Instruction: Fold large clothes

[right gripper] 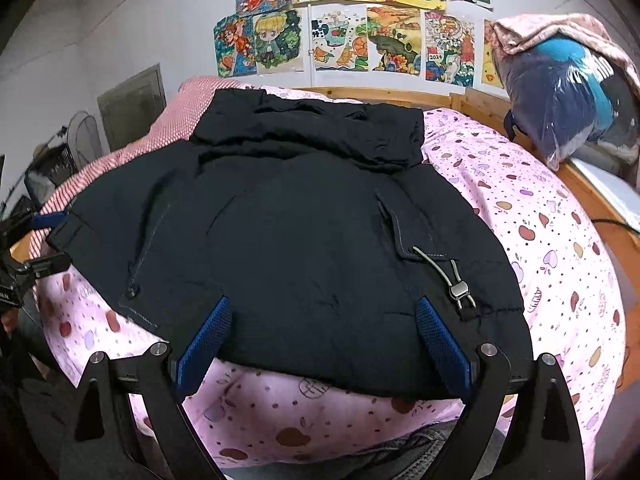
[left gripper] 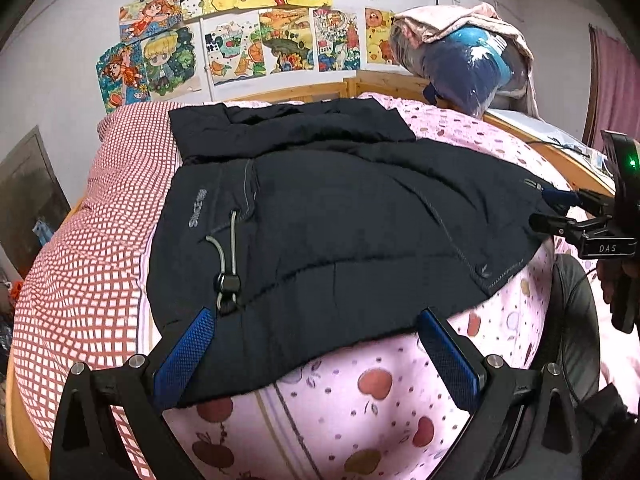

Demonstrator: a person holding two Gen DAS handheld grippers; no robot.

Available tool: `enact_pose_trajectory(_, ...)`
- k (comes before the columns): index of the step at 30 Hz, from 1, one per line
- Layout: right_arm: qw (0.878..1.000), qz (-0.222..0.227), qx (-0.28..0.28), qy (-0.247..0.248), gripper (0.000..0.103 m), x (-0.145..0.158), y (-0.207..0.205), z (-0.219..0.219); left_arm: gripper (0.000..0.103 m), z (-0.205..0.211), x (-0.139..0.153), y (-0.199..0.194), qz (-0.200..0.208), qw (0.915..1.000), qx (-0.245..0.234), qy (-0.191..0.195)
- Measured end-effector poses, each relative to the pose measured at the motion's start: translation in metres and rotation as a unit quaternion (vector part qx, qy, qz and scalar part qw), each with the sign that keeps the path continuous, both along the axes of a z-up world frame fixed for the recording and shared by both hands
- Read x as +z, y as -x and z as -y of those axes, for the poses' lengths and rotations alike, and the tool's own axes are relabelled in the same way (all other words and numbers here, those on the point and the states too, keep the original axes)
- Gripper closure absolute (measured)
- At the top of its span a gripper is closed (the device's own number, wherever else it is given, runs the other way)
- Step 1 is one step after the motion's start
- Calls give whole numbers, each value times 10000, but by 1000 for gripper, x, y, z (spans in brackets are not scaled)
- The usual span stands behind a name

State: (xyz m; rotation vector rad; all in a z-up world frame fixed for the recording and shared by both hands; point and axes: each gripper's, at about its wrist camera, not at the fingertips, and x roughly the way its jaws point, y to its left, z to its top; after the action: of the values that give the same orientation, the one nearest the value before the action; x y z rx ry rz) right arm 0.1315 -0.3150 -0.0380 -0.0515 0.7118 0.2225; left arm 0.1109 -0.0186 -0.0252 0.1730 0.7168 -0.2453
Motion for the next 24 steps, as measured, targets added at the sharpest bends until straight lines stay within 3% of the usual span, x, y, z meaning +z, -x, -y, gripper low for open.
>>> enact_pose_trajectory(9, 9991, -10, 91, 405, 9, -3, 11, -12, 0, 5, -14, 3, -31, 9996, -18, -269)
enact_pose_trajectory(17, 9980, -140, 180, 593, 5, -11, 14, -15, 0, 3, -21, 6, -72, 9997, 84, -225)
enact_pose_trajectory(24, 9868, -56, 240, 1602, 2, -23, 20, -40, 0, 0, -28, 8, -148, 9996, 214, -128)
